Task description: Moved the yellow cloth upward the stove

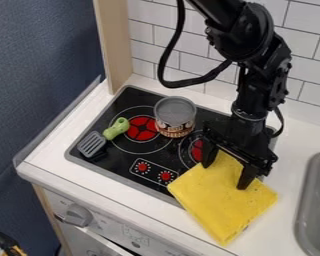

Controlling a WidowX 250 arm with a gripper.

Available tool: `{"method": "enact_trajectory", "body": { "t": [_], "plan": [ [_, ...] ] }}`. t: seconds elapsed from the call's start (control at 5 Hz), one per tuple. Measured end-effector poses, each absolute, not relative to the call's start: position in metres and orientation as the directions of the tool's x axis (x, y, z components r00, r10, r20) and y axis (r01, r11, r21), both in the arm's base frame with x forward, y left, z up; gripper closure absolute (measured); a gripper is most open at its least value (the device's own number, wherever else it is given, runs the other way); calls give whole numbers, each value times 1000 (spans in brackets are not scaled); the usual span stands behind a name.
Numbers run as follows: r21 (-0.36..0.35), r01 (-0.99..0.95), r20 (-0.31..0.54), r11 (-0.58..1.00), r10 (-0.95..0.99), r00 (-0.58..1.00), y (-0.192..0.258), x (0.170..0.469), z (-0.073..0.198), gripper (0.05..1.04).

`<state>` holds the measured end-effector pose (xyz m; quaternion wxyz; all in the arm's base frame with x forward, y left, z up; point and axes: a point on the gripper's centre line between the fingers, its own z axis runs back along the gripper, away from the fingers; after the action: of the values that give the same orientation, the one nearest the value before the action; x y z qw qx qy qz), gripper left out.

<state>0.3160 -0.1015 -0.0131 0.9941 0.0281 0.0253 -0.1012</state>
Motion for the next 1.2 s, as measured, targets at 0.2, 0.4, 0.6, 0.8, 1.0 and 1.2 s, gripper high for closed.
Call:
{"method": "enact_trajectory", "body": {
  "t": [0.2, 0.4, 0.6, 0.8, 1.0, 1.2],
  "plan": [
    [41, 201, -39, 979, -200, 979, -103, 319, -20, 83],
    [44, 191, -31, 981, -189, 981, -102, 324, -22, 81],
    [71, 178, -8, 981, -178, 984, -100, 335, -22, 83],
    [70, 156, 8, 985, -157, 988, -100, 353, -22, 83],
    [57, 151, 8, 987, -152, 988, -101, 371, -24, 83],
    [53, 165, -1, 985, -165, 986, -101, 393, -24, 83]
  ]
}}
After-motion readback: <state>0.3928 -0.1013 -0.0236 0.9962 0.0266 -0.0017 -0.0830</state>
